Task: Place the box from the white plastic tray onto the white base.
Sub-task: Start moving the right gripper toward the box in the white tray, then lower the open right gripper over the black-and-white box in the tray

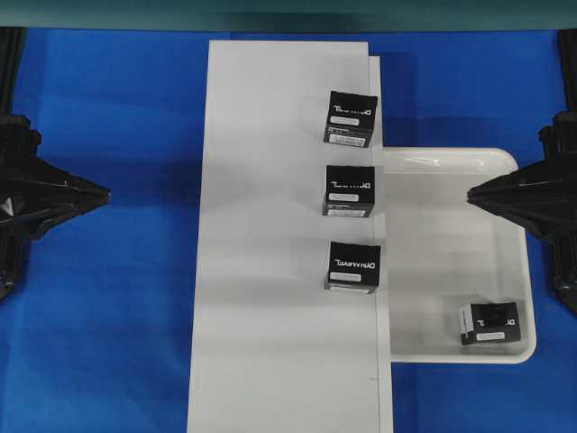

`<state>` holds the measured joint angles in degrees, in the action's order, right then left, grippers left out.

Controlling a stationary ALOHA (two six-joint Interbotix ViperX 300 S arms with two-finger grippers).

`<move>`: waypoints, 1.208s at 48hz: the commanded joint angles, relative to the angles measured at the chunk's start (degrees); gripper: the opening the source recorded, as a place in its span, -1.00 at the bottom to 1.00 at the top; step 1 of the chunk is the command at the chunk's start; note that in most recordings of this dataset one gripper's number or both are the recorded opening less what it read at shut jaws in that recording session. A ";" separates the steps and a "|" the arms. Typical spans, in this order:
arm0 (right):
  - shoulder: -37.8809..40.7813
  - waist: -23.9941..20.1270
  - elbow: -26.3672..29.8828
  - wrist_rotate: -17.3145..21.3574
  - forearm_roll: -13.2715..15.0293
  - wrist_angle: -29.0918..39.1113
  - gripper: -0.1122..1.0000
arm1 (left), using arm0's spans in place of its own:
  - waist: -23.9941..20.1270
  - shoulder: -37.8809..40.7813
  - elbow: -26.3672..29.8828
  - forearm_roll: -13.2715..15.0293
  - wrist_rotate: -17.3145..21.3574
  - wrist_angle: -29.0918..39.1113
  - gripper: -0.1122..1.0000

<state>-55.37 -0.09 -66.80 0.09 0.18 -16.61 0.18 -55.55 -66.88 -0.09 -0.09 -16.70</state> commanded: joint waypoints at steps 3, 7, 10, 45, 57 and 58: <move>-0.09 0.44 1.14 1.23 -1.76 1.58 -0.58 | -0.35 1.49 2.46 -0.79 -1.23 1.14 -0.57; -0.79 0.53 2.64 3.60 -4.04 8.53 -0.79 | -0.35 1.76 3.69 -0.79 -1.23 3.08 -0.81; -1.23 0.62 4.13 5.27 -4.22 15.29 -0.83 | -0.35 2.02 4.66 -0.79 -1.23 5.45 -0.90; 10.11 -5.62 27.69 6.86 -7.82 75.67 -0.83 | -0.26 5.36 9.32 -0.79 -1.23 15.64 -0.93; 17.49 -9.05 29.27 7.82 -10.90 83.41 -0.83 | -0.18 5.63 9.93 -0.79 -1.32 15.64 -0.93; 18.02 -9.05 29.27 7.91 -10.90 83.67 -0.83 | -0.18 5.63 9.93 -0.79 -1.32 15.64 -0.93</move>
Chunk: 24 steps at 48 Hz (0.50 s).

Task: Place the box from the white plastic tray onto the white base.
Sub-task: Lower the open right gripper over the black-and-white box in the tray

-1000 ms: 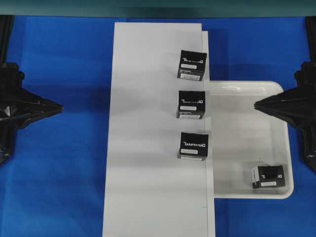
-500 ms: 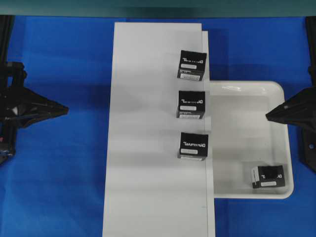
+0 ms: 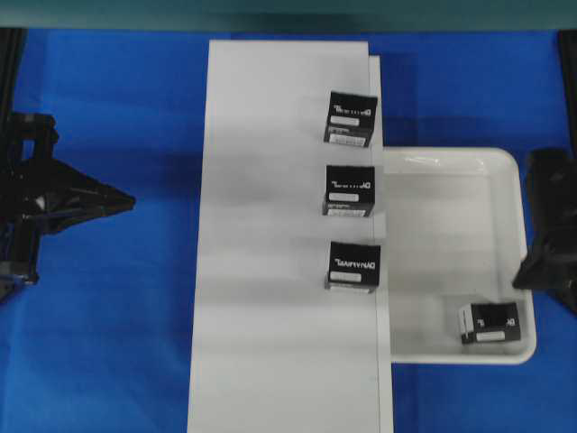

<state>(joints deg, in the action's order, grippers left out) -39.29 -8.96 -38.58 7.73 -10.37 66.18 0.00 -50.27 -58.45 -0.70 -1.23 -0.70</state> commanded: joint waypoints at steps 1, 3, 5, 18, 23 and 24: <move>2.37 -0.26 1.05 0.44 -0.35 1.14 -0.83 | 0.00 0.26 1.49 -0.18 -0.18 -0.26 -0.93; 3.16 -0.35 1.14 0.53 -0.35 1.32 -0.83 | 0.00 0.26 1.58 -0.18 -0.18 -0.26 -0.93; 3.69 -0.62 0.97 0.62 -0.35 1.67 -0.83 | 0.09 0.26 1.49 -0.18 -0.09 -0.26 -0.93; 3.96 -0.79 -2.81 1.41 -0.35 0.09 -0.81 | 0.18 0.35 1.58 -0.18 -0.18 -0.35 -0.93; 3.96 -0.79 -4.92 3.08 -0.79 -1.14 -0.73 | 0.26 0.35 1.58 -0.18 -0.18 -0.26 -0.93; 3.96 -0.79 -5.36 3.34 -0.97 -1.32 -0.70 | 0.26 0.35 1.58 -0.18 -0.18 -0.26 -0.93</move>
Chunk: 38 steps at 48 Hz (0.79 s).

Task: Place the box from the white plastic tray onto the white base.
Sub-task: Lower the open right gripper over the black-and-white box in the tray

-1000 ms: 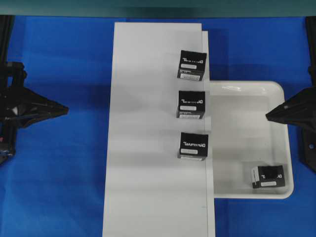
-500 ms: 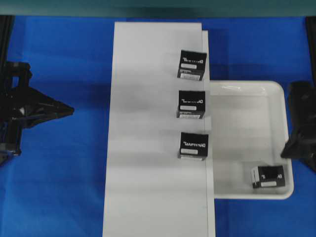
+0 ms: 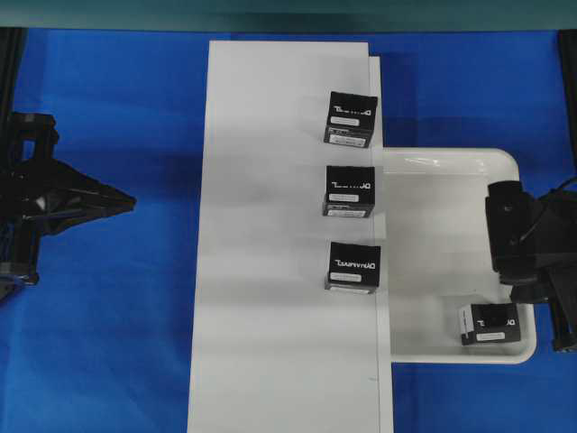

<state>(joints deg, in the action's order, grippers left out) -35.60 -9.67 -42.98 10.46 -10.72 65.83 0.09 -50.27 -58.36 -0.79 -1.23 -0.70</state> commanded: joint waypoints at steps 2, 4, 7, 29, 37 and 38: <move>0.18 -0.18 -1.85 1.14 -1.05 -1.58 -0.63 | 0.18 0.44 1.49 -0.09 -0.18 -0.26 -0.93; 0.18 -0.18 -2.55 1.49 -1.85 -2.20 -0.50 | 0.18 0.44 1.49 -0.09 -0.18 -0.26 -0.93; 0.18 -0.35 -3.96 1.93 -3.34 -3.96 -0.24 | 0.18 0.53 1.49 -0.09 -0.18 -0.26 -0.93; 2.37 -2.72 -10.37 2.29 -2.02 -10.46 1.00 | 0.18 1.23 1.49 -0.09 -0.18 -0.26 -0.93; 3.69 -2.72 -11.95 2.29 -0.88 -11.95 1.00 | 0.18 1.67 1.49 -0.09 -0.18 -0.35 -0.93; 3.87 -2.64 -12.13 2.29 -0.79 -12.04 1.00 | 0.18 1.76 1.49 -0.09 -0.18 -0.26 -0.93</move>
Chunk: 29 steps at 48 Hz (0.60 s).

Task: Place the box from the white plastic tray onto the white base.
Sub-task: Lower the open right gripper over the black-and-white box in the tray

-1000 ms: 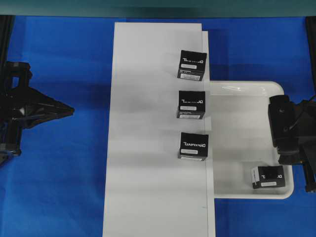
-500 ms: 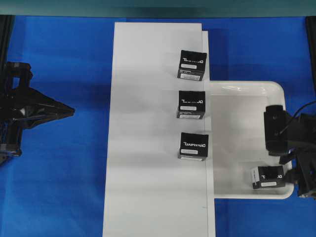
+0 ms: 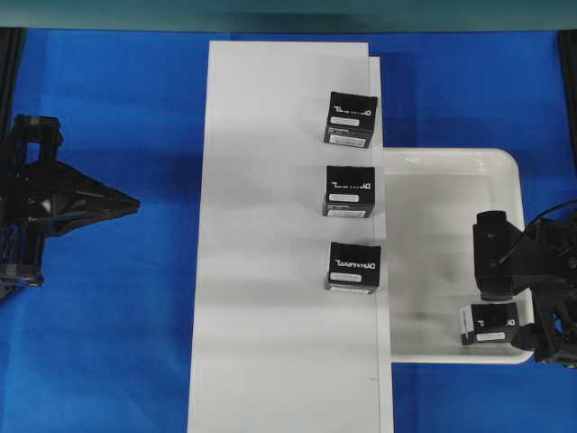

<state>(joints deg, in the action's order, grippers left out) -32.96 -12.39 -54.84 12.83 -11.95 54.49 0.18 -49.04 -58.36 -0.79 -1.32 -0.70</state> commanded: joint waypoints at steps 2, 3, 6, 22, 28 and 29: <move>1.76 0.00 -0.62 -0.09 0.70 -1.05 1.00 | 0.09 0.62 1.49 -0.09 -0.09 -0.26 -0.93; 1.93 0.00 -0.79 -0.09 0.79 -1.32 1.00 | 0.09 0.62 1.49 -0.09 -0.09 -0.35 -0.93; 2.64 -0.09 -0.88 -0.18 1.05 -2.46 1.00 | 0.09 0.70 1.58 -0.09 -0.26 -0.26 -0.93; 7.29 -1.67 -1.23 -0.62 1.23 -6.15 1.00 | 0.09 0.70 1.58 -0.09 -1.32 -0.35 -0.93; 8.79 -1.85 -1.58 -0.53 1.23 -7.82 1.00 | 0.18 0.70 1.58 -0.09 -1.32 -0.26 -0.93; 8.96 -1.85 -1.67 -0.53 1.32 -8.17 1.00 | 0.09 0.70 1.58 -0.09 -1.32 -0.26 -0.93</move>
<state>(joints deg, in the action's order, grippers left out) -25.49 -14.24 -56.51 12.30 -10.81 47.55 0.18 -48.60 -58.27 -0.70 -2.55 -0.70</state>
